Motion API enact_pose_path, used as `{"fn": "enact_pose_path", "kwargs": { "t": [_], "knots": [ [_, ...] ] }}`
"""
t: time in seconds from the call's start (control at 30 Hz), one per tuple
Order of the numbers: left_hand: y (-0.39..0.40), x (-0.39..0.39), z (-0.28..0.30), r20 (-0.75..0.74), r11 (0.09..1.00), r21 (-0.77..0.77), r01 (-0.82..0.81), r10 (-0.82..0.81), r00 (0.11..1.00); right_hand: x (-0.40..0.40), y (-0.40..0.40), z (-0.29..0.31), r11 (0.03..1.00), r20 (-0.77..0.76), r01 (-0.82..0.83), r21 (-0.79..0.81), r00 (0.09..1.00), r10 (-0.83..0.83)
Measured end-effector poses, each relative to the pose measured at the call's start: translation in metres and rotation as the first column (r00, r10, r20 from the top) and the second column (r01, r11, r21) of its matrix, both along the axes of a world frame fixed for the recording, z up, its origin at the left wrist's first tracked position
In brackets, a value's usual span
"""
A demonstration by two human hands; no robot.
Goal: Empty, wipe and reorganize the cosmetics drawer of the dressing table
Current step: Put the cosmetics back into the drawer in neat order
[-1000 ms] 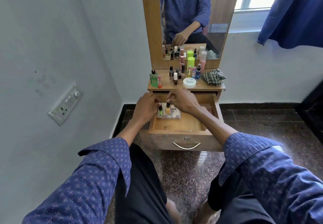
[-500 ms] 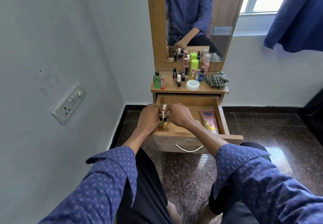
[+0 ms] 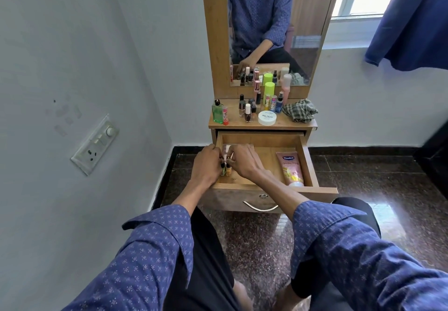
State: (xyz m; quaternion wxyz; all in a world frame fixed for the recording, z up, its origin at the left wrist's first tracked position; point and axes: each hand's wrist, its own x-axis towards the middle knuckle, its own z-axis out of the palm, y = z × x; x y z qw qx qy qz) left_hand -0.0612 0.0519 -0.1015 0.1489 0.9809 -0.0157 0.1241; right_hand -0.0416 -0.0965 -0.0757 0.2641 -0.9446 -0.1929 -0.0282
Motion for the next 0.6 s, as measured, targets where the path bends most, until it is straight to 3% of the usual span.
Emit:
{"fn": "enact_pose_path", "kwargs": {
  "t": [0.6],
  "knots": [
    [0.002, -0.004, -0.002, -0.021, 0.999, -0.039, -0.004, 0.004, 1.0, 0.015, -0.007, -0.021, 0.999, -0.079, -0.038, -0.033, 0.996, 0.035]
  ]
}}
